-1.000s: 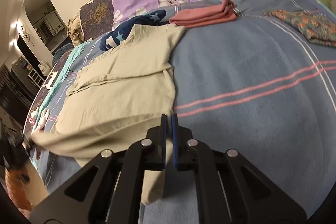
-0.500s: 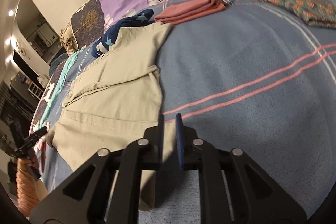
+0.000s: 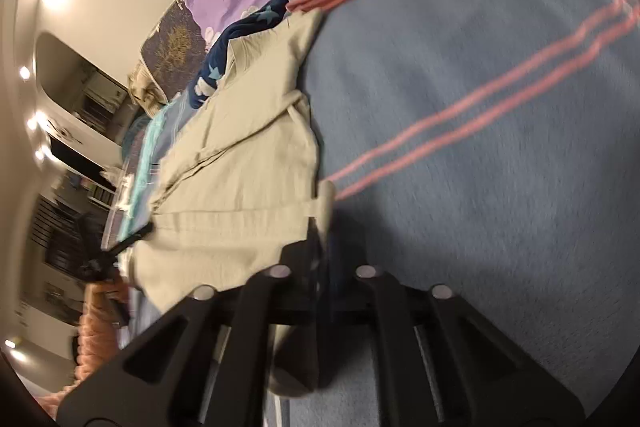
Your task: Fold small clothes
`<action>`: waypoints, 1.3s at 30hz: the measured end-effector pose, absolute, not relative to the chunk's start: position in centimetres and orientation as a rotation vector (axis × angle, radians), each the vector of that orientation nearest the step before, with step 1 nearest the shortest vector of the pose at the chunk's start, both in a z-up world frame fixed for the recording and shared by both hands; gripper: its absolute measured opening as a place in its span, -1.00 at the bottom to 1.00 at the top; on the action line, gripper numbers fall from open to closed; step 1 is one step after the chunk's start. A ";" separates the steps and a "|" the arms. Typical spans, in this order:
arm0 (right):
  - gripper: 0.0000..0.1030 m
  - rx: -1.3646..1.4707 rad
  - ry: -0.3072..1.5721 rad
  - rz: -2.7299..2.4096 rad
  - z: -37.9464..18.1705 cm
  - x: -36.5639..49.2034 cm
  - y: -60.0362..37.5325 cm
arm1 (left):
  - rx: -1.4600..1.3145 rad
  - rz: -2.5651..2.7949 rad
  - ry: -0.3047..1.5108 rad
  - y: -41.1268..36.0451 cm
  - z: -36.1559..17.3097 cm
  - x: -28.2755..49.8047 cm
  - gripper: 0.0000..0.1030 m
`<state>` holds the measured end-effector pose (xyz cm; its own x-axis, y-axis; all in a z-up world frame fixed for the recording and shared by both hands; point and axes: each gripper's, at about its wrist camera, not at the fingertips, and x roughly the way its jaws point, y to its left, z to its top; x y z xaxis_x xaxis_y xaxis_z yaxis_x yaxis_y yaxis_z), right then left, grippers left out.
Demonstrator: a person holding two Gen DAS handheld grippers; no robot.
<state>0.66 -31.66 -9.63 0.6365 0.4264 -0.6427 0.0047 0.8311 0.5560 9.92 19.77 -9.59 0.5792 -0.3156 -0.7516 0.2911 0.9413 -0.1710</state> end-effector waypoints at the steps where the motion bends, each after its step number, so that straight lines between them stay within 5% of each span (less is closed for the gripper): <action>1: -0.93 0.521 0.820 0.263 -8.5 0.4 -31.3 | -0.019 -0.353 0.852 19.7 -8.8 9.2 -0.94; 16: -0.93 0.358 0.347 0.384 7.5 -0.5 -29.1 | -0.008 -0.289 0.336 22.8 7.9 1.2 -0.94; 29: -0.93 0.404 0.493 0.456 3.0 -5.5 -28.9 | -0.176 -0.304 0.432 25.1 0.4 -4.2 -0.94; 39: -0.93 0.423 0.318 0.517 8.1 -8.7 -28.7 | -0.163 -0.311 0.261 24.5 5.4 -7.4 -0.95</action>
<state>-8.68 -28.66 8.06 0.8242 0.5353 -0.1849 -0.4069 0.7868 0.4642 -7.36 24.52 5.42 0.9190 -0.3220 -0.2274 0.2803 0.9394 -0.1974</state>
